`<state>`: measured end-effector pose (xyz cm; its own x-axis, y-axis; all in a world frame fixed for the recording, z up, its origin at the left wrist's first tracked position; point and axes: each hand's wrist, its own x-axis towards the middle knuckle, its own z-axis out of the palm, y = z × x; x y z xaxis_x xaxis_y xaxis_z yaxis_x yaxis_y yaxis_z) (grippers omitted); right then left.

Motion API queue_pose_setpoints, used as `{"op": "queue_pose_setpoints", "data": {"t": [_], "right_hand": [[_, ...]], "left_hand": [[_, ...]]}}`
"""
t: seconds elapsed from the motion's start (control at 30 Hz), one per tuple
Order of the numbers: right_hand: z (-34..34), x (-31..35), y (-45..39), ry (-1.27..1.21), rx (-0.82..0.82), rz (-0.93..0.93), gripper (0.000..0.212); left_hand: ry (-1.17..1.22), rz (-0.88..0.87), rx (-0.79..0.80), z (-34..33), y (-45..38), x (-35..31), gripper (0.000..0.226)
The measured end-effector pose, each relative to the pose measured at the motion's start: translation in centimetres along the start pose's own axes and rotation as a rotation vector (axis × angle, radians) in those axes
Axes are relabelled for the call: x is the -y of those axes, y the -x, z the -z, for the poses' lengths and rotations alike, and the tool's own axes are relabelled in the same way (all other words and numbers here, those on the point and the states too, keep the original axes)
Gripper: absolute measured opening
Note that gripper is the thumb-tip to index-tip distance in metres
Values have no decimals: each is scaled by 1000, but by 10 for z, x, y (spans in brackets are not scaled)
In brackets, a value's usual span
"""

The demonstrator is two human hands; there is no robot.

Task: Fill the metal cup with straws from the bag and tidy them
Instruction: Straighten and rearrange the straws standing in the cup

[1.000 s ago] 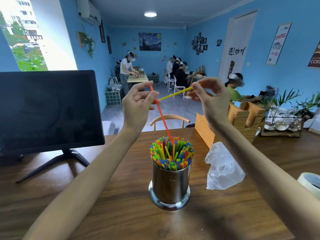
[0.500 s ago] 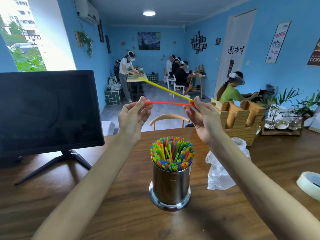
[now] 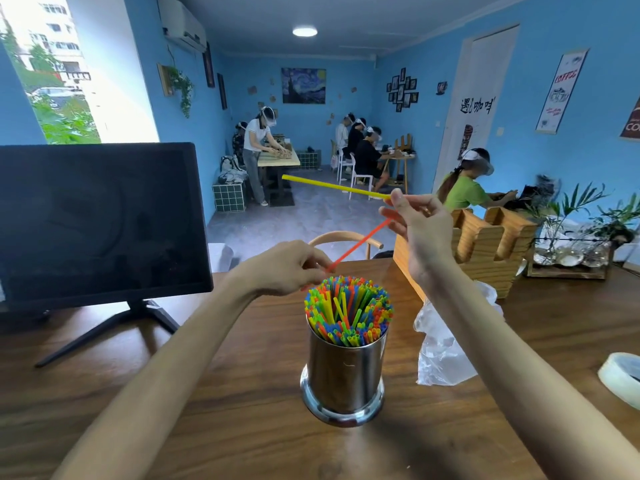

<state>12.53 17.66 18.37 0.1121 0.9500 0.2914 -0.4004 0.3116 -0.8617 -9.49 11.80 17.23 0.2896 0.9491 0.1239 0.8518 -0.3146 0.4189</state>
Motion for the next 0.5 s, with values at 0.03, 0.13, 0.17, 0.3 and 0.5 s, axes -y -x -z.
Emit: {"op": "queue_pose_setpoints", "data": {"t": [0.03, 0.13, 0.17, 0.3, 0.5], "right_hand": [[2, 0, -2, -8, -34, 3, 15], [14, -1, -6, -108, -122, -72, 14], [17, -4, -3, -142, -104, -106, 14], [10, -26, 21, -164, 93, -220, 20], [5, -48, 37, 143, 222, -2, 23]], "left_hand": [[-36, 26, -51, 0, 0, 0, 18], [242, 153, -307, -3, 0, 2, 17], [435, 184, -379, -4, -1, 1, 14], [1037, 208, -506, -11, -11, -18, 15], [1166, 106, -527, -16, -18, -36, 11]]}}
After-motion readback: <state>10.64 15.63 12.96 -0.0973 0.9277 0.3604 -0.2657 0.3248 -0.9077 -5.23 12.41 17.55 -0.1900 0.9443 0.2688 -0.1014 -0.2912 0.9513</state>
